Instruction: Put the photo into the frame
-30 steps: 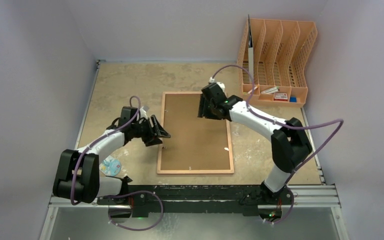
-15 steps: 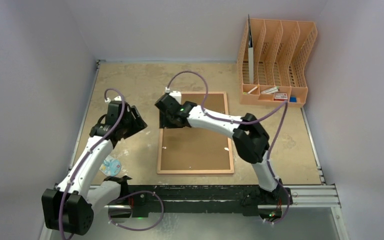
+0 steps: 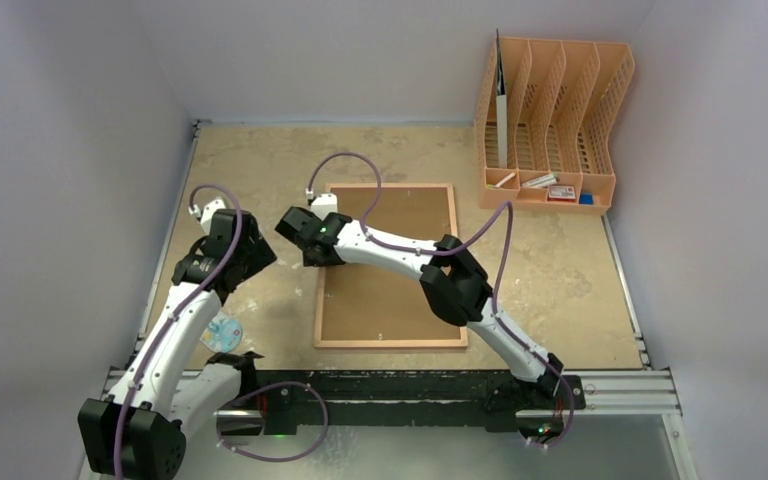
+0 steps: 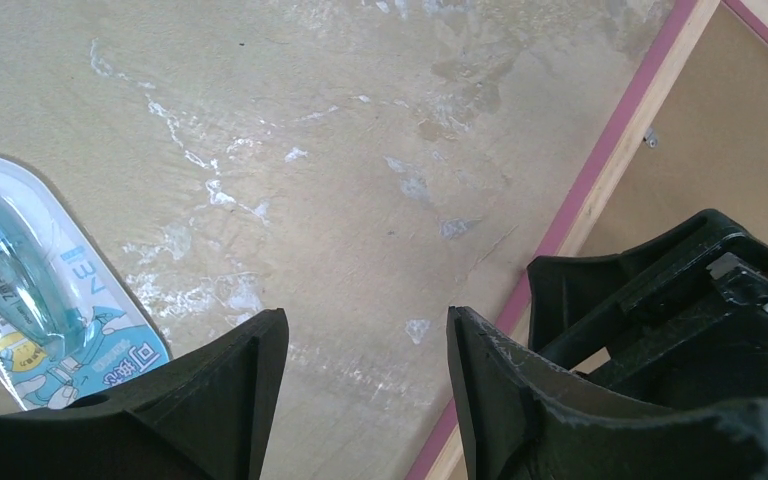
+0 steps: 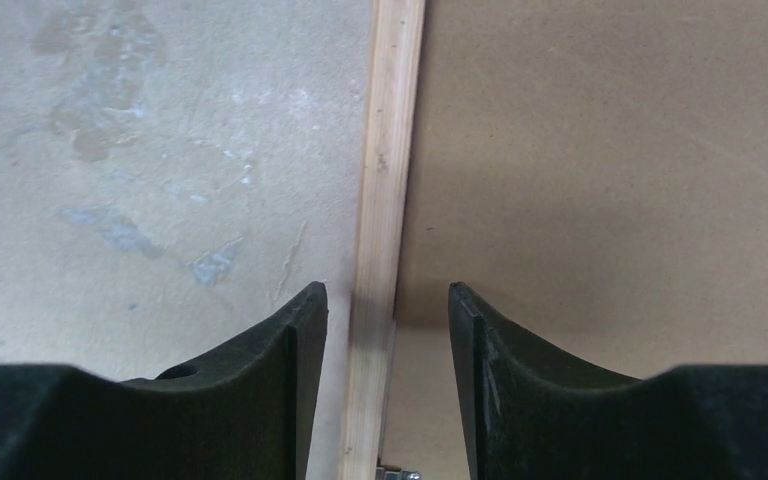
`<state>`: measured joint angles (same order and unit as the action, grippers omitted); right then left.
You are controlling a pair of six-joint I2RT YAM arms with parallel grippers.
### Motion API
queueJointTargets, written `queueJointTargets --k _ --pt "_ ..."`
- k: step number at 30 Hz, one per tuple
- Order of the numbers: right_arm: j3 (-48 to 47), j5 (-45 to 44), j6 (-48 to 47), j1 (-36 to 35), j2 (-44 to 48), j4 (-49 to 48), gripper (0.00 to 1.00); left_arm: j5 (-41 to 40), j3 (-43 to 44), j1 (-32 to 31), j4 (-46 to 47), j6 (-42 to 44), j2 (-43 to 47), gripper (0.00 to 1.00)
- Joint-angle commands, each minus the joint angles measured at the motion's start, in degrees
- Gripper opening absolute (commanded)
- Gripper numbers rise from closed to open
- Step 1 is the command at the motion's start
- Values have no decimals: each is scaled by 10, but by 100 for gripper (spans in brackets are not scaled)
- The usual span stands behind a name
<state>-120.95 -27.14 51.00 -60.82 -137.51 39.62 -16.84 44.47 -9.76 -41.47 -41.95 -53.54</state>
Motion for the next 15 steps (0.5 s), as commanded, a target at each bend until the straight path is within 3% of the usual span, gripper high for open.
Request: queueJointTargets --k 1,11,15 --pt "-37 -58 16 -6 -5 45 50 -13 -5 4 2 -19 6 62" --pt "-64 -53 -10 -7 -33 39 48 25 -51 3 28 -51 20 61" --pt "-68 -48 -13 -7 -46 42 41 28 -65 3 32 -64 27 61"
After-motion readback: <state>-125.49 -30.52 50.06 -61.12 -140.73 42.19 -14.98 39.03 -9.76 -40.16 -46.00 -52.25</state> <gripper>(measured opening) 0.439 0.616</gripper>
